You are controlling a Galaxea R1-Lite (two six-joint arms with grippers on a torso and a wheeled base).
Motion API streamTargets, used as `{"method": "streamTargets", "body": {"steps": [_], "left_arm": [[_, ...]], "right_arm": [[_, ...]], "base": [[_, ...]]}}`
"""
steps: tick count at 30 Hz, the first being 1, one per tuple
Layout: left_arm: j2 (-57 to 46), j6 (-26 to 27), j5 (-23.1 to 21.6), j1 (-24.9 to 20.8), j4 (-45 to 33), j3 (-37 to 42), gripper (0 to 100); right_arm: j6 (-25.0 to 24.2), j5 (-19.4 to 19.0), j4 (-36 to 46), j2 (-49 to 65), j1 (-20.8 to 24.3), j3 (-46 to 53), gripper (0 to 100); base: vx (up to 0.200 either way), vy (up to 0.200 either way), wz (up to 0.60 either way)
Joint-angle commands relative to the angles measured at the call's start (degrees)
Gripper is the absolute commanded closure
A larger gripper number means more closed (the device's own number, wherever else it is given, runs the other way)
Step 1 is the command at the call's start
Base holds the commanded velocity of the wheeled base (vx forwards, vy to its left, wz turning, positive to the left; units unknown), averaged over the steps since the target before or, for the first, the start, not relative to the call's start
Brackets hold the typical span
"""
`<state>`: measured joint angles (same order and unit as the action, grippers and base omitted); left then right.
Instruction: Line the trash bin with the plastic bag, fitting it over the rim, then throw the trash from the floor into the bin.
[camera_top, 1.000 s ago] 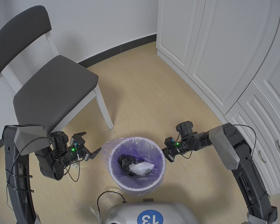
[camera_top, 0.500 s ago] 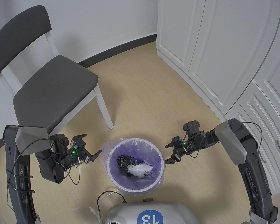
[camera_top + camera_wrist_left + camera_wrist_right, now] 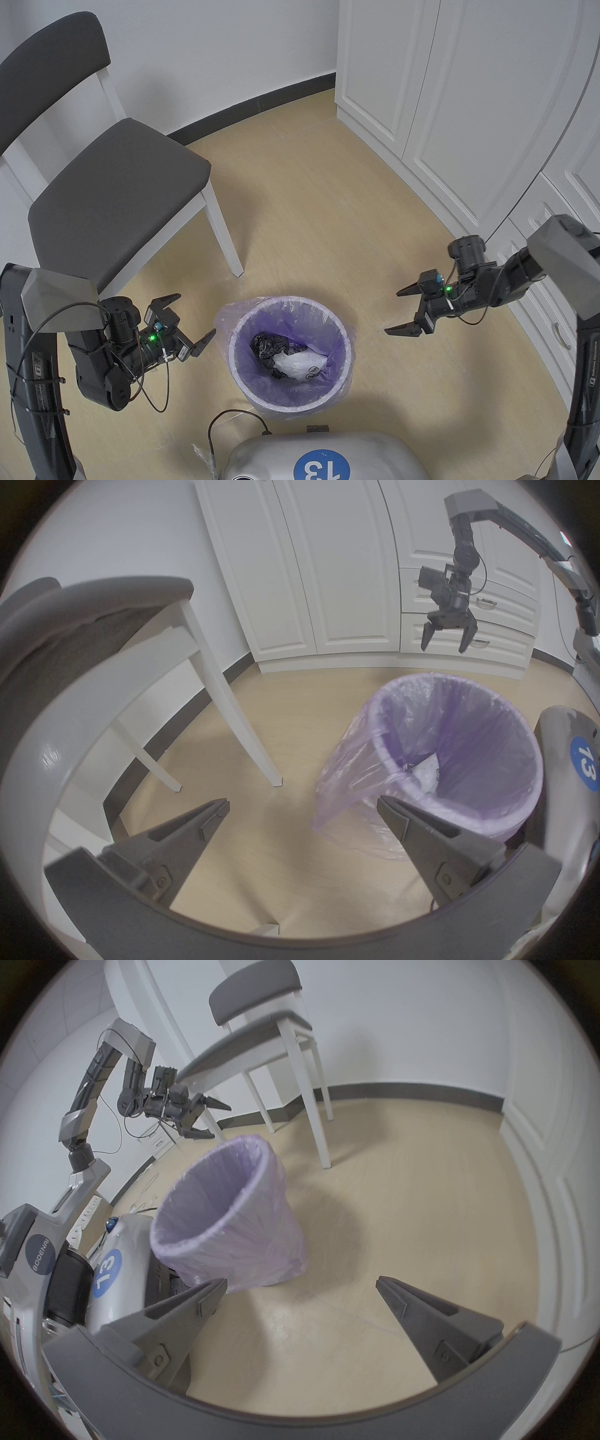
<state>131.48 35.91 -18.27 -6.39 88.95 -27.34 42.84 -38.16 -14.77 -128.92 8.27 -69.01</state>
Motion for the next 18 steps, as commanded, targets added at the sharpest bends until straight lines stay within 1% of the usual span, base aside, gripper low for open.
{"method": "streamTargets", "body": {"steps": [1,2,5,6,7,9,10,12,14,17,18], "left_arm": [[-9.3,-0.9,1.5,-4.5,1.0,3.7,0],[-10.6,-1.8,1.8,-5.2,1.0,3.9,0],[-15.5,-6.7,2.1,-7.6,1.0,4.7,0],[-17.3,-8.8,2.1,-8.6,1.0,4.7,0],[-18.1,-9.5,2.1,-9.2,1.0,4.7,0],[-23.1,-13.9,2.9,-10.8,1.0,4.1,0],[-24.5,-14.8,3.2,-11.1,1.0,3.9,0],[-28.2,-17.5,4.6,-11.3,1.0,3.4,0],[-32.0,-20.9,6.1,-11.3,1.0,3.1,0],[-37.7,-27.0,7.8,-10.8,1.0,3.2,0],[-38.6,-28.2,8.0,-10.8,1.0,3.2,0]], "right_arm": [[-3.6,-0.1,-12.5,22.4,-3.6,19.0,0],[-5.4,0.1,-14.7,24.2,-3.7,20.9,0],[-12.6,0.9,-23.3,29.9,-4.5,25.8,0],[-15.4,2.1,-26.4,31.9,-4.5,27.2,0],[-16.6,2.9,-27.7,32.8,-4.4,27.8,0],[-24.5,10.6,-35.0,37.7,-3.6,30.7,0],[-26.2,13.1,-36.6,38.7,-3.2,31.2,0],[-30.0,19.8,-40.1,41.4,-1.8,32.0,0],[-32.5,26.6,-41.6,43.7,-0.5,31.6,0],[-34.0,35.8,-41.5,46.5,0.9,30.2,0],[-34.2,37.1,-41.5,46.6,1.1,29.9,0]], "base": [[0.0,0.0,0.0],[0.0,0.0,0.0],[0.0,0.0,0.0],[0.0,0.0,0.0],[0.0,0.0,0.0],[0.0,0.0,0.0],[0.0,0.0,0.0],[0.0,0.0,0.0],[0.0,0.0,0.0],[0.0,0.0,0.0],[0.0,0.0,0.0]]}}
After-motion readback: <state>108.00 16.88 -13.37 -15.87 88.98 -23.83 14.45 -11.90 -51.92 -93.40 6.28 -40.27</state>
